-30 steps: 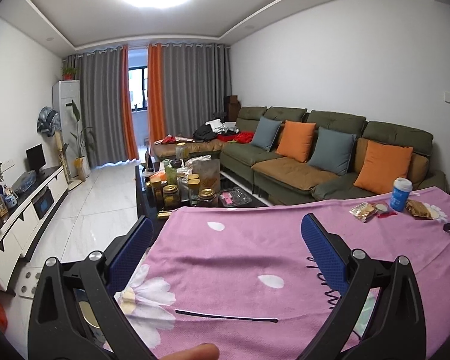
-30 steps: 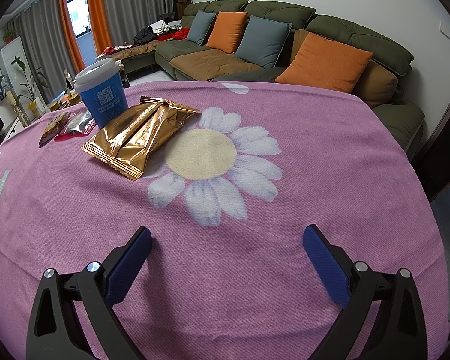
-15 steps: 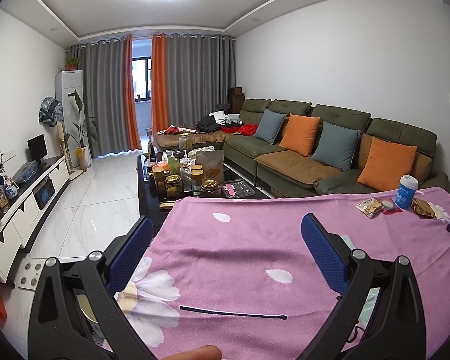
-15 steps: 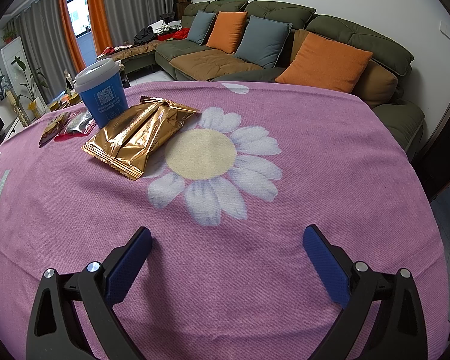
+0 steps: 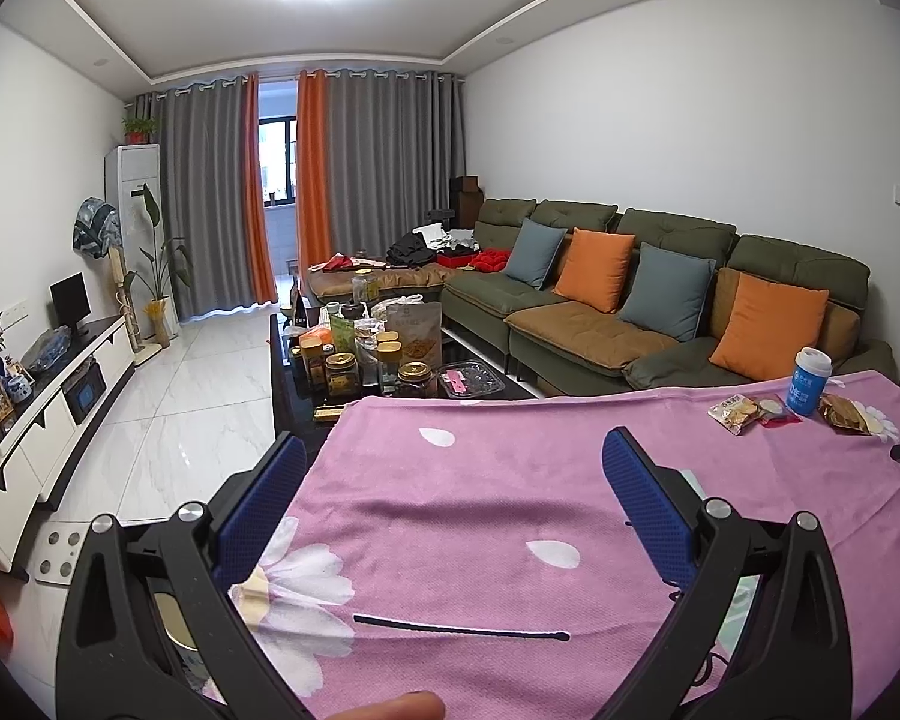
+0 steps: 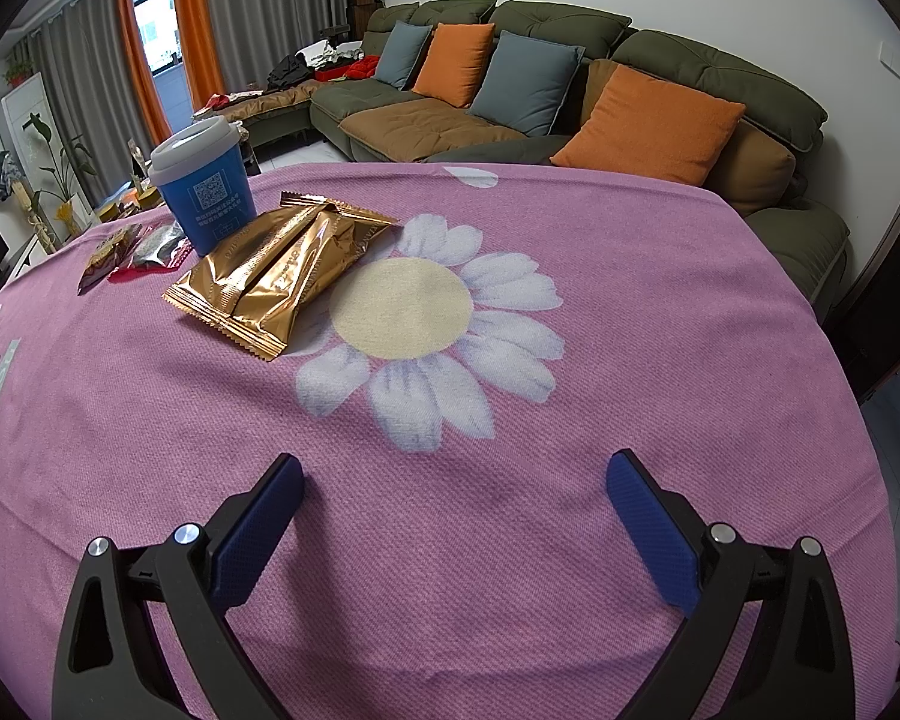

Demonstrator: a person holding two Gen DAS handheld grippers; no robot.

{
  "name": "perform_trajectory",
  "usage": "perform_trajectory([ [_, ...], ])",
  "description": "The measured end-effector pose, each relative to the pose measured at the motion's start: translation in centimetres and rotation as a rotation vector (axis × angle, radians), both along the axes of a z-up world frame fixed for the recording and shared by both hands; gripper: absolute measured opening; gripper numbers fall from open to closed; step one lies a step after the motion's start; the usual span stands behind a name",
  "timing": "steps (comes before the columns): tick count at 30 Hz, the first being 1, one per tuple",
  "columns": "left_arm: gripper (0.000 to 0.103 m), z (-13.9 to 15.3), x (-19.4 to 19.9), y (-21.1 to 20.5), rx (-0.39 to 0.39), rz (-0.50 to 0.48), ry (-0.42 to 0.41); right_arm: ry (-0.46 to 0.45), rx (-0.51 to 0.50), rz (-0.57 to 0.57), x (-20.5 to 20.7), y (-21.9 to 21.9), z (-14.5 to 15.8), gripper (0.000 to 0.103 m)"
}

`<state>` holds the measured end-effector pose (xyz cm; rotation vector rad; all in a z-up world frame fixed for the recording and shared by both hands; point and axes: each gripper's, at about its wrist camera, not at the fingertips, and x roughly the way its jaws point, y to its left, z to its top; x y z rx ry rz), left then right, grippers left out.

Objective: Collect trash

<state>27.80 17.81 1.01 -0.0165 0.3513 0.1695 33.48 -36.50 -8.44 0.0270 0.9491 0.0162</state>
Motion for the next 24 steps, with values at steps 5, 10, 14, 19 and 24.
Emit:
perform_trajectory([
  [5,0.098,0.0,0.0,0.0,0.0,0.0,0.002,0.0,0.0,0.0,0.0,0.0,0.0,0.098],
  [10,0.098,-0.2,-0.2,0.0,-0.002,-0.002,0.0,0.0,0.0,0.0,0.0,0.0,0.0,0.098],
  [14,0.098,-0.1,-0.1,0.0,0.0,-0.003,0.0,0.0,0.0,0.0,0.0,0.0,0.0,0.098],
  [19,0.098,-0.5,0.5,-0.1,0.0,-0.012,0.019,0.0,0.0,0.0,0.0,0.0,0.0,0.098],
  [24,0.098,-2.1,3.7,0.1,-0.003,-0.052,0.138,0.0,0.0,0.0,0.0,0.0,0.0,0.098],
])
